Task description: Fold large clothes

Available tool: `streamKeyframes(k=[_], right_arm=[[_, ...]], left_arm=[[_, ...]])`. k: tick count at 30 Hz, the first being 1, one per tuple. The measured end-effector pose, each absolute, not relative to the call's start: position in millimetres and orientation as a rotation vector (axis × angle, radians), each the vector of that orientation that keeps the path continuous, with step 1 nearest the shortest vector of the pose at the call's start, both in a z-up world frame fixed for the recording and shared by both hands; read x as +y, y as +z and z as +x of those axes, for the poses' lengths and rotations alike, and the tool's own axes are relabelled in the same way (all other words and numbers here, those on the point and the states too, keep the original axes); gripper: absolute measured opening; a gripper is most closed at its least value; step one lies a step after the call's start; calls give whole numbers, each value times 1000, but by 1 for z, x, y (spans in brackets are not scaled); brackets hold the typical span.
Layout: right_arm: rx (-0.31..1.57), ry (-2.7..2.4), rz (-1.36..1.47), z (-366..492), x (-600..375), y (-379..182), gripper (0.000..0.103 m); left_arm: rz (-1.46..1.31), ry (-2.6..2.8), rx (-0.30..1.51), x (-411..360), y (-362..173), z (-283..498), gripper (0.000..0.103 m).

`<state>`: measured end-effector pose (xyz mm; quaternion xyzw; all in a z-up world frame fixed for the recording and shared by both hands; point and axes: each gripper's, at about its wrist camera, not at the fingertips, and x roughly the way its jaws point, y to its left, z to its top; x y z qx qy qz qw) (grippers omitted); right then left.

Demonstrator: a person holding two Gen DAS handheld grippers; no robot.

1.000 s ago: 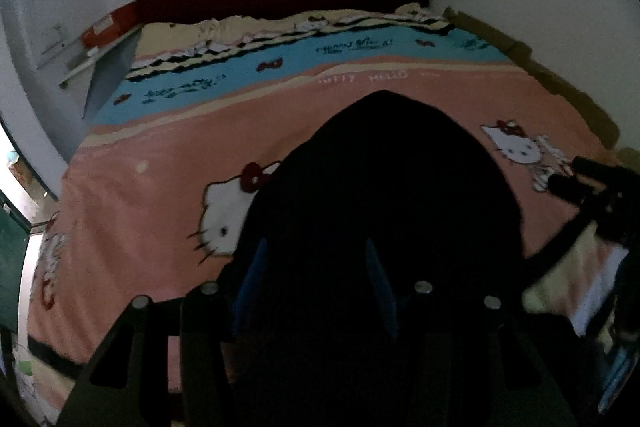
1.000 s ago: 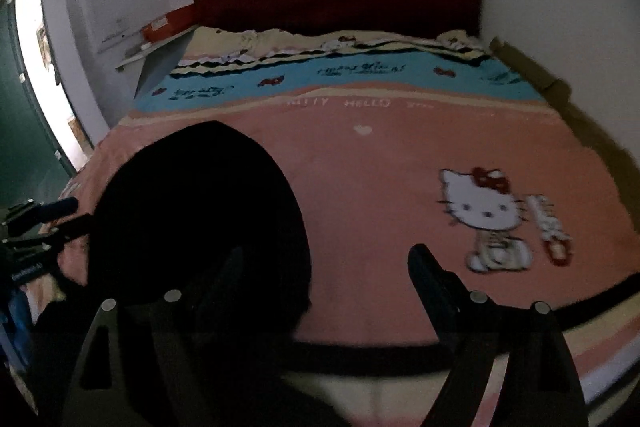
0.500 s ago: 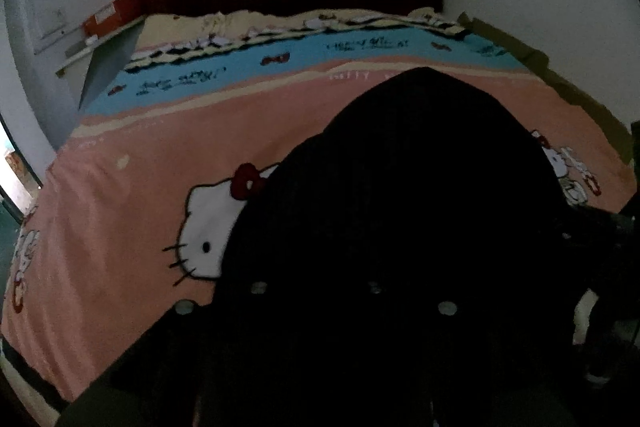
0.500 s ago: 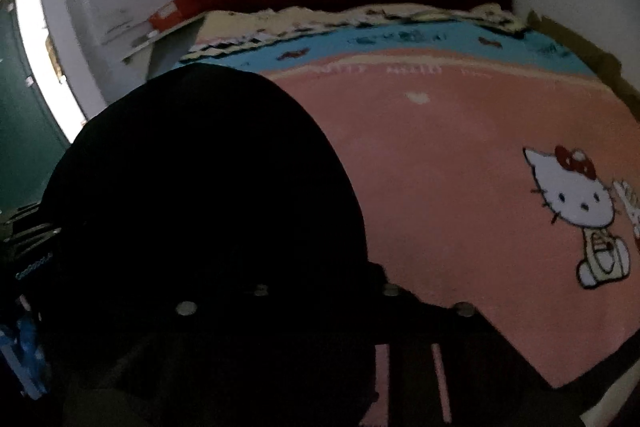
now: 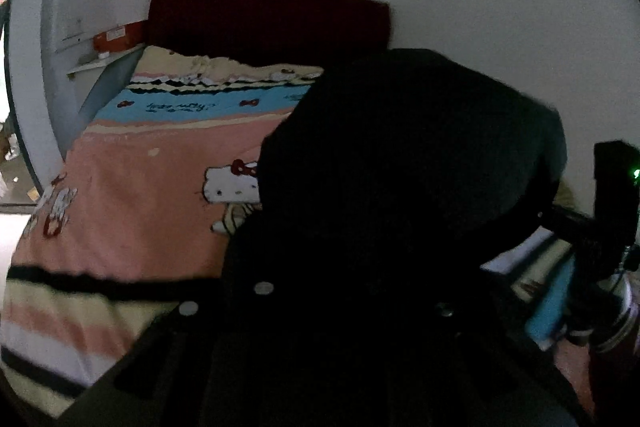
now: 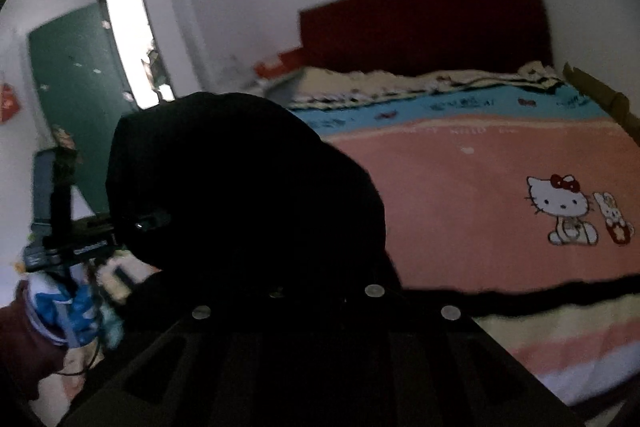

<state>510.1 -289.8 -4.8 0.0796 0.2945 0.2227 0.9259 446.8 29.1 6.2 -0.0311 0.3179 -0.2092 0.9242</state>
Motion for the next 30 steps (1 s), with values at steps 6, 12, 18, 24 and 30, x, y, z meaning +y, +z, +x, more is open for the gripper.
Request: streamKeyframes(k=[6,12,18,24,30], right_arm=[[565,445,192,401,-304,-1,8],[644,425,242,328,-302,-48,9],[745,396,284,301,-299,-106,9],[771,365,255,322,-298,-119,9],[769,331,204,322,-294,-115,10]], left_arm=[[-45,-496,645,45,-2,343,9],[-7,-524,690,40,-54,275,9],[28,-481,637,34,-91,245,10],[44,-463,666,27,-104,267,12],[118,-420,689,21,-98,276,14]])
